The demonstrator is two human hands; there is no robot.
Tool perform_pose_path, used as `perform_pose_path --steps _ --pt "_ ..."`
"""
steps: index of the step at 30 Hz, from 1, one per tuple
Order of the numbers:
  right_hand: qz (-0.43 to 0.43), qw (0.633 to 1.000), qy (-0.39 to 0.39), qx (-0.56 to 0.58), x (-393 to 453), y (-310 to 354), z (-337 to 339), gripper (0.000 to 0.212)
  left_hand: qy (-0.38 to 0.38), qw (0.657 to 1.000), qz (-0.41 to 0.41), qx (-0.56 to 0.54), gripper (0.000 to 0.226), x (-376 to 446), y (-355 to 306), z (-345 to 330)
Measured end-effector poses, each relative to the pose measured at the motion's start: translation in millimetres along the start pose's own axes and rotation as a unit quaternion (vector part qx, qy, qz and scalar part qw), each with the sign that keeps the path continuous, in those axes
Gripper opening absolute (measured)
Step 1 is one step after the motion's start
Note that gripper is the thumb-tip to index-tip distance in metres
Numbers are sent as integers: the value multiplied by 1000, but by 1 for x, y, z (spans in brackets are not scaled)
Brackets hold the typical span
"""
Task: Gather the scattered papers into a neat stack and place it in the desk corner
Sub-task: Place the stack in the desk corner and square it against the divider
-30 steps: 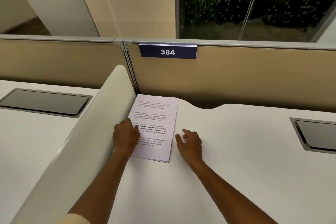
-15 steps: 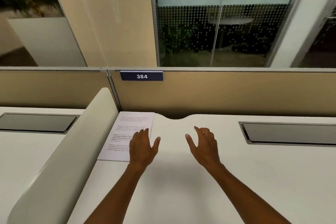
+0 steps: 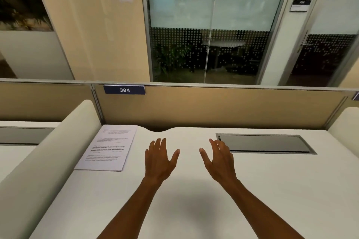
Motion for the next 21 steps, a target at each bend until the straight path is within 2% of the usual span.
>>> perform_pose_path --steps 7,11,21 --pt "23 998 54 36 -7 32 -33 64 -23 999 46 13 71 -25 43 33" --pt "43 994 93 34 0 70 -73 64 -28 997 69 27 62 -31 105 56" --pt "58 983 171 18 58 154 -190 63 39 990 109 81 64 -19 262 55"
Point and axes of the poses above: each hand's wrist, its own x-axis towards the middle knuckle, its own z-axis out of the back of the hand, y = z × x, the point moved 10 cm from there along x, towards the middle knuckle, and after that the axes turned 14 degrees about y, right-handed, at the moved point
